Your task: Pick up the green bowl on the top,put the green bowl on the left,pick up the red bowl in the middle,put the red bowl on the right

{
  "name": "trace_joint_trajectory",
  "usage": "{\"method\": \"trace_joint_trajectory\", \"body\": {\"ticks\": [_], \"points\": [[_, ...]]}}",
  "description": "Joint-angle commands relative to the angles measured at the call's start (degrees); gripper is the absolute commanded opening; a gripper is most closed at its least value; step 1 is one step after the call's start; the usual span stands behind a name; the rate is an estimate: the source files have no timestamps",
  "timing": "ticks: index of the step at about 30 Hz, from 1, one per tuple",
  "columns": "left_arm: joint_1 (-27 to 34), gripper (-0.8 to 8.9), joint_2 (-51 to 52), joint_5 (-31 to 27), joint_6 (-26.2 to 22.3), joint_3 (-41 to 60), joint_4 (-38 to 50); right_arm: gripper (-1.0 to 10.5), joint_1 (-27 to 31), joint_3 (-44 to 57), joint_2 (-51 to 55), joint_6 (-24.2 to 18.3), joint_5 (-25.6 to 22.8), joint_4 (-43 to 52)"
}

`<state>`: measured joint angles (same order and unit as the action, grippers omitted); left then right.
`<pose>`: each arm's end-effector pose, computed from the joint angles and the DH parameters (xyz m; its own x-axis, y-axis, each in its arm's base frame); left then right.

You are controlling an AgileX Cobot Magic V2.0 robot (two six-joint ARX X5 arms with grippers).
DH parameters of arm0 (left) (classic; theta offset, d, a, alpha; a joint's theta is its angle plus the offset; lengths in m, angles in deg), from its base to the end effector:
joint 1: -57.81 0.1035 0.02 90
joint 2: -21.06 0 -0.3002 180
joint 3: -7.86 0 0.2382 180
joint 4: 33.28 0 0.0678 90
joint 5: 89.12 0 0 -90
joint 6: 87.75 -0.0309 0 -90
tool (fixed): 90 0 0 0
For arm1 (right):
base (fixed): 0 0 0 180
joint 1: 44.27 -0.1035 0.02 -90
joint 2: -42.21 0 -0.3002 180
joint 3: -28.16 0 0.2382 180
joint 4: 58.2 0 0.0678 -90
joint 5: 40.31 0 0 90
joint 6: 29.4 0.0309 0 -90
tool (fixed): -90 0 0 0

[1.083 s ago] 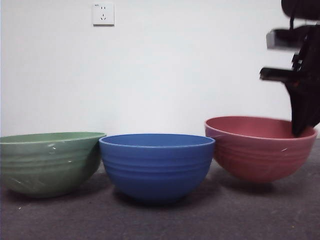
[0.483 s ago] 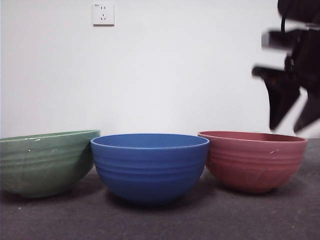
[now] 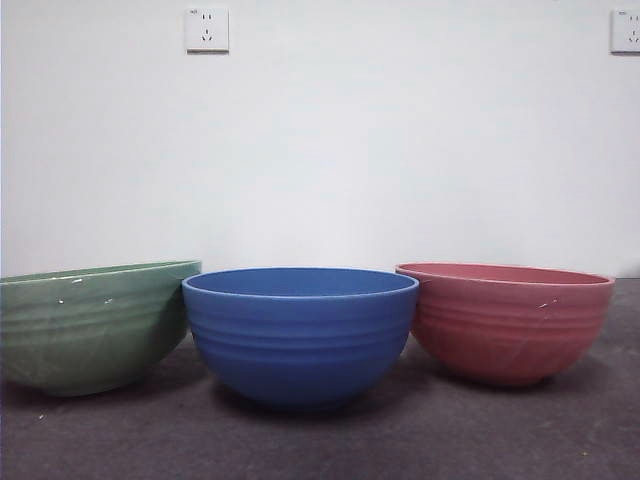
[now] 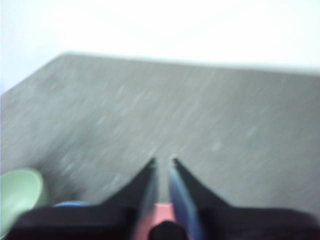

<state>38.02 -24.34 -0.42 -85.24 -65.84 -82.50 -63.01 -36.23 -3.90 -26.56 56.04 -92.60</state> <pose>0.1048 -0.0370 0.3949 0.8864 -0.2948 -0.3570 0.3035 0.9523 -0.0328 0.1246 0.0459 0.3672 0.8686 0.4115 -0.2759 -0.4064 0.9103 0.0783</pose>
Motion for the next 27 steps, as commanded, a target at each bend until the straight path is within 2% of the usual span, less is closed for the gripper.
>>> {"method": "trace_joint_trajectory", "body": {"ticks": [1, 6, 10, 27], "points": [[-0.13, -0.08, 4.26, 0.2, -1.05, 5.81, 4.02, -0.1, -0.15, 4.35, 5.44, -1.46, -0.74, 1.51], [-0.13, -0.08, 12.11, 0.33, -0.42, 16.41, 9.77, -0.1, -0.15, 12.0, 15.67, -0.98, -3.69, 2.73], [-0.13, -0.08, 17.18, 1.4, 0.92, 22.29, 11.89, -0.1, -0.15, 15.23, 21.35, -0.17, -3.74, 2.51], [-0.24, -0.03, 16.79, 1.64, 0.87, 22.77, 6.29, 0.0, -0.13, 15.21, 21.75, 0.22, -3.72, -2.6]]}}
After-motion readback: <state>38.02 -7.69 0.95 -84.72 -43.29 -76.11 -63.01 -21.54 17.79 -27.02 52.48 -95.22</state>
